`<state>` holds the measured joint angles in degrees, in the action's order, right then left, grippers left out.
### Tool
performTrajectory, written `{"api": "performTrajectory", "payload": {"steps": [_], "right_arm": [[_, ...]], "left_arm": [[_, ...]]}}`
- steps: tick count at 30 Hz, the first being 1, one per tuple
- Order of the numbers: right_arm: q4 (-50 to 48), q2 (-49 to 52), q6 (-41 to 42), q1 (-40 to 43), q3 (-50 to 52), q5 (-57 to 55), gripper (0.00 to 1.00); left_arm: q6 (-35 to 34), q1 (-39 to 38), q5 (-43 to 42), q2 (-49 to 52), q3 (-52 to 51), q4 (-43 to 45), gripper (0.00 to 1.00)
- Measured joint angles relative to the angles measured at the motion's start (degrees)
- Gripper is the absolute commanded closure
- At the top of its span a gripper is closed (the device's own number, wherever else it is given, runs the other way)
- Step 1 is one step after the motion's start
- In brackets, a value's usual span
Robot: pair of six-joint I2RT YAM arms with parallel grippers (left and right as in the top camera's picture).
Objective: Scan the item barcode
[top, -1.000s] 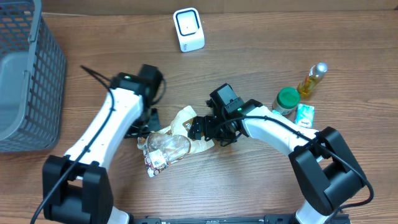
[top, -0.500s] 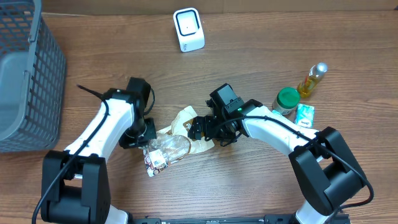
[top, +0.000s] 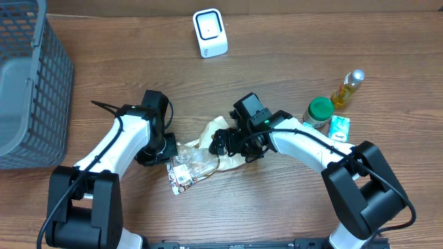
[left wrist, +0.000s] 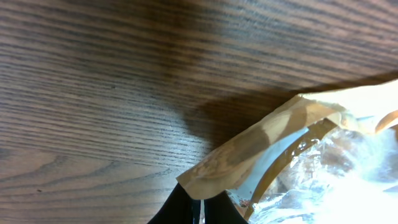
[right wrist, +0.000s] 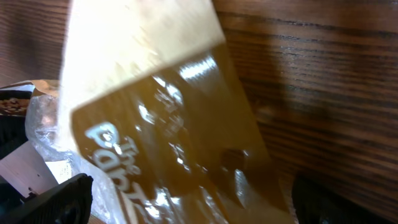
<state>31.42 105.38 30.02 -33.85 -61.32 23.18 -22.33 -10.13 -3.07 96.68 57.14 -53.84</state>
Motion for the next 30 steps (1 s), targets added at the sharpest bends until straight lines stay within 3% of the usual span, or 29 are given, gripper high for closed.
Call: {"api": "performTrajectory", "payload": {"steps": [9, 18, 25, 30], "right_arm": [[-3.8, 0.0, 0.0, 0.0, 1.0, 3.6, 0.01], [-5.0, 0.4, 0.1, 0.0, 1.8, 6.2, 0.12], [-14.5, 0.4, 0.9, 0.0, 5.3, 11.1, 0.16], [-16.5, 0.6, 1.3, 0.0, 7.0, 14.4, 0.25]], "left_arm": [[0.0, 0.0, 0.0, 0.0, -0.2, 0.1, 0.89], [0.0, 0.0, 0.0, 0.0, -0.2, 0.2, 0.89], [0.0, 0.0, 0.0, 0.0, -0.2, 0.5, 0.89], [0.0, 0.0, -0.2, 0.0, -0.2, 0.6, 0.89]]}}
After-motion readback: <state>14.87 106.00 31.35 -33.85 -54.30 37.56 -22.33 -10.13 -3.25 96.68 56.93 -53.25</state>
